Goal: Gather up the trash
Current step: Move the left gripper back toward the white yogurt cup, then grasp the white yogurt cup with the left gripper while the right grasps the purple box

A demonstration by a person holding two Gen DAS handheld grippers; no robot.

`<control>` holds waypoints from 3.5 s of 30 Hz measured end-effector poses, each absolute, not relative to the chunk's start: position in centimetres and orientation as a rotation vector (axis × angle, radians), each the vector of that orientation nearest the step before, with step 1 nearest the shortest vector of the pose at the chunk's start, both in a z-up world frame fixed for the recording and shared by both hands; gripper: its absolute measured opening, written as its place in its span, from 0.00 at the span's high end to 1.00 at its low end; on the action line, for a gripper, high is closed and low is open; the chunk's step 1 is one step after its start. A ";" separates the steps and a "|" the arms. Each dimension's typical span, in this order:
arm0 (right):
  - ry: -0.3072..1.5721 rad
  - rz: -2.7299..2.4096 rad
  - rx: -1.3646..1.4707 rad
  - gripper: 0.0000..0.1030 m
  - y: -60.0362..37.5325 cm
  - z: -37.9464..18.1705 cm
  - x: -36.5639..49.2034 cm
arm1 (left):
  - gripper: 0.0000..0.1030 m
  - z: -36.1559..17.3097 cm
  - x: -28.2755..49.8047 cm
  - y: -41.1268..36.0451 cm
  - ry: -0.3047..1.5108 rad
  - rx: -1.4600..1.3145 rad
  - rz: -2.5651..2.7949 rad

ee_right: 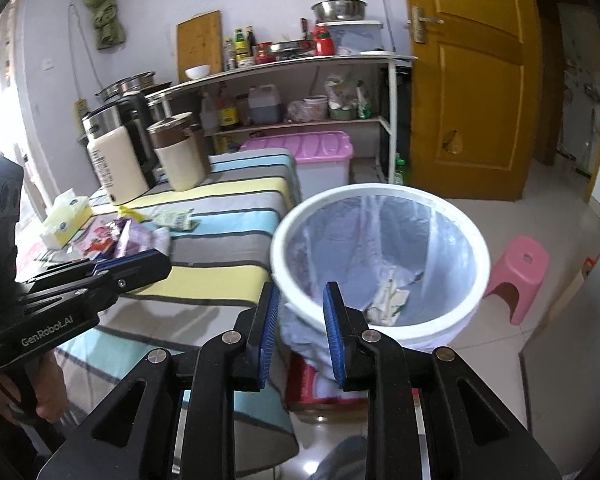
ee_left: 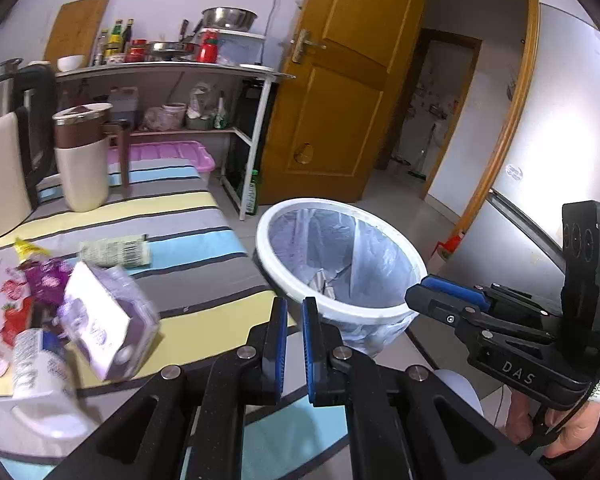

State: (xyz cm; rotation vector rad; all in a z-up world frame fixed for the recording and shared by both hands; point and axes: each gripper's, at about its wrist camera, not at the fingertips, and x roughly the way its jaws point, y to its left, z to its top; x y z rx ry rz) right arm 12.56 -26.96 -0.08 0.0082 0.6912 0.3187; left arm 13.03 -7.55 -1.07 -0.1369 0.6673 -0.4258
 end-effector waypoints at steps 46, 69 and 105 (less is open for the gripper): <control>0.730 0.560 -0.062 0.59 -17.2 -0.9 12.0 | 0.47 -2.2 8.0 5.3 0.652 -0.240 -0.023; 0.800 0.695 0.016 0.53 -13.0 -2.4 16.2 | 0.40 -4.8 9.3 6.0 0.697 -0.239 0.016; 0.828 0.677 -0.017 0.62 -11.7 -2.0 14.7 | 0.40 -3.6 6.9 6.0 0.657 -0.244 -0.023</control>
